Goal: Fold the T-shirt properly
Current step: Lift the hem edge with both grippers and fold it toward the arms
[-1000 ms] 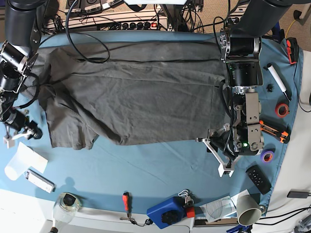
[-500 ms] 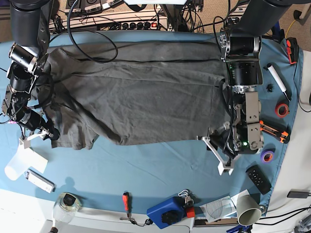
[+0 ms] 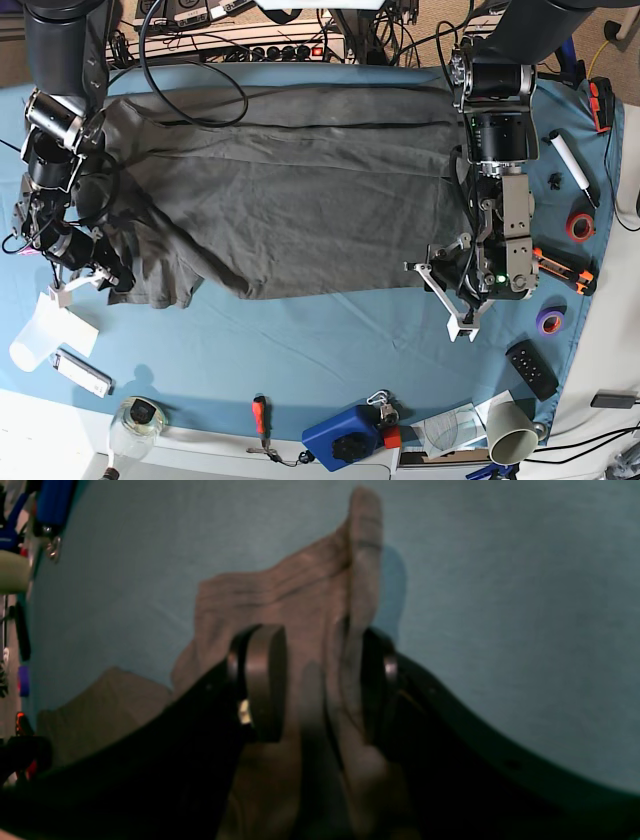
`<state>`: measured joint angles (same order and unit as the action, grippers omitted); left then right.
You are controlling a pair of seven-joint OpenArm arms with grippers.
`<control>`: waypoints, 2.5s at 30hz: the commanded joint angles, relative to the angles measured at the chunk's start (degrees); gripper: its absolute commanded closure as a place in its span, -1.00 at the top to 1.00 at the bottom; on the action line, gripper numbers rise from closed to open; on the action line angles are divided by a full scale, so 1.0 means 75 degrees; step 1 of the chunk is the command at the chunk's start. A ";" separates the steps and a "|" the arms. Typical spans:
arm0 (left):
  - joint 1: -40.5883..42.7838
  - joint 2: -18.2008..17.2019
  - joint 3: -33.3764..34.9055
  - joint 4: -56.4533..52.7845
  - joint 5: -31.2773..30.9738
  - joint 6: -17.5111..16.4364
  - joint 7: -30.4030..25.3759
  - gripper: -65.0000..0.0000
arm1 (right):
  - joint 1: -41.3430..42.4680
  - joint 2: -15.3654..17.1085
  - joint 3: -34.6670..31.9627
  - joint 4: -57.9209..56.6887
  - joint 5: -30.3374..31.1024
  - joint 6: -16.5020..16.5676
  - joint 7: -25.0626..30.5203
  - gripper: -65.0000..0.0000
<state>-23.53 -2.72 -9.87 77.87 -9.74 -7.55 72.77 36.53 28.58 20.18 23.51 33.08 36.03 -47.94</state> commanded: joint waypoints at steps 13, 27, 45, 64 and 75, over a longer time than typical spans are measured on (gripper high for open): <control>-0.0163 -0.0023 -0.0003 -0.0093 0.1938 0.0035 -0.0965 -0.24 | 0.0122 0.0085 -0.0006 0.0044 -0.0157 -0.0032 -0.0373 -0.26; 0.0347 -0.0020 -0.0006 -0.1687 0.1606 0.0216 -0.1629 -0.52 | 0.0122 0.0085 -0.0006 0.0047 -0.0154 -0.0032 -0.0373 -0.26; -0.0560 -0.0023 -0.0006 -0.1139 0.1186 -0.0006 0.0085 -1.00 | 0.0149 0.0580 -0.0006 0.0111 0.1320 0.0529 -0.0883 -1.00; -0.0565 -0.0023 -0.0009 -0.0271 -0.0003 -0.0303 0.0358 -1.00 | 0.0227 0.1142 0.0015 0.2573 0.2509 0.0529 -0.1268 -1.00; -0.0568 -0.0254 -0.0009 -0.0189 -0.0265 -0.0385 0.0478 -1.00 | 0.0207 0.1157 0.0015 0.3657 0.2451 0.0529 -0.2384 -1.00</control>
<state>-26.06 -4.23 -9.85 75.18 -11.27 -10.37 76.34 36.32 35.73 20.08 49.89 49.98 39.55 -67.35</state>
